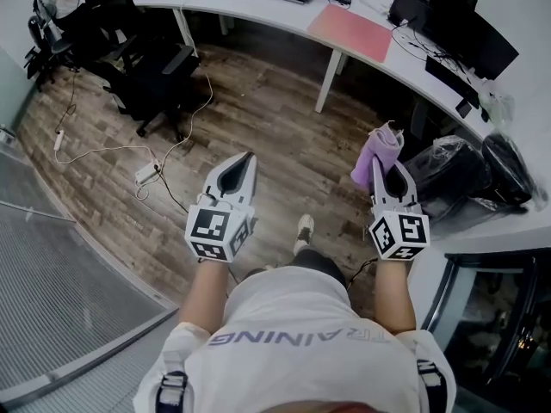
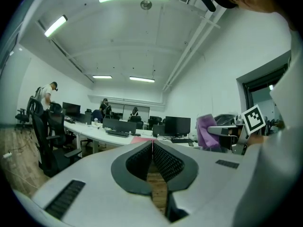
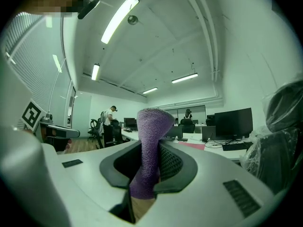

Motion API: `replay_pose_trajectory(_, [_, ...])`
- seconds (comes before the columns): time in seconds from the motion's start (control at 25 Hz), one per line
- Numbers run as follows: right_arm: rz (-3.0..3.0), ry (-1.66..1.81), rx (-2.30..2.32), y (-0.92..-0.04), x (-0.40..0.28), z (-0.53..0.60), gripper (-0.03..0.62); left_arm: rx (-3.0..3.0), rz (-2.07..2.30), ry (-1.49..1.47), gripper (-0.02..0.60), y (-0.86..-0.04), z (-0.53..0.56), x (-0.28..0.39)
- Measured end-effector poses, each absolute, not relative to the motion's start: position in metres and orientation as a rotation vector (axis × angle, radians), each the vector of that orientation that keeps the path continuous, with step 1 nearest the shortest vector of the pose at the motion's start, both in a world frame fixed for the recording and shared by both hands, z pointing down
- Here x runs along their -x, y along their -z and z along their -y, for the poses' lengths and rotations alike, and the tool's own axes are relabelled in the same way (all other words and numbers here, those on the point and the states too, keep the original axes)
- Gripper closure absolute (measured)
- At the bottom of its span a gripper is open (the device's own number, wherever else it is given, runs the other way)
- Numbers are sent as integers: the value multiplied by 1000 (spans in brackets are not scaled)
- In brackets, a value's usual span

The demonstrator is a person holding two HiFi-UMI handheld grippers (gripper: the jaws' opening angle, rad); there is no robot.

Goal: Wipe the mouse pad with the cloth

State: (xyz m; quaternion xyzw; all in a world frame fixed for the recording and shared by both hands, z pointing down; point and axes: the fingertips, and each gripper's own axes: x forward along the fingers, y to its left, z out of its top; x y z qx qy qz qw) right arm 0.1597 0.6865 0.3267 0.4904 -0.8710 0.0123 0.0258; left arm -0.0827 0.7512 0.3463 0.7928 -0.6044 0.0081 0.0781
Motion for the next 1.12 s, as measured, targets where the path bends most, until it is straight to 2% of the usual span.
replay_pose_trajectory(0.32, [2728, -65, -1463, -323, -144, -603, 500, -2377, 1840, -67, 549, -333, -679, 94])
replay_pose_trajectory(1.12, [2755, -168, -1385, -349, -197, -384, 500, -2407, 1821, -168, 549, -336, -463, 15])
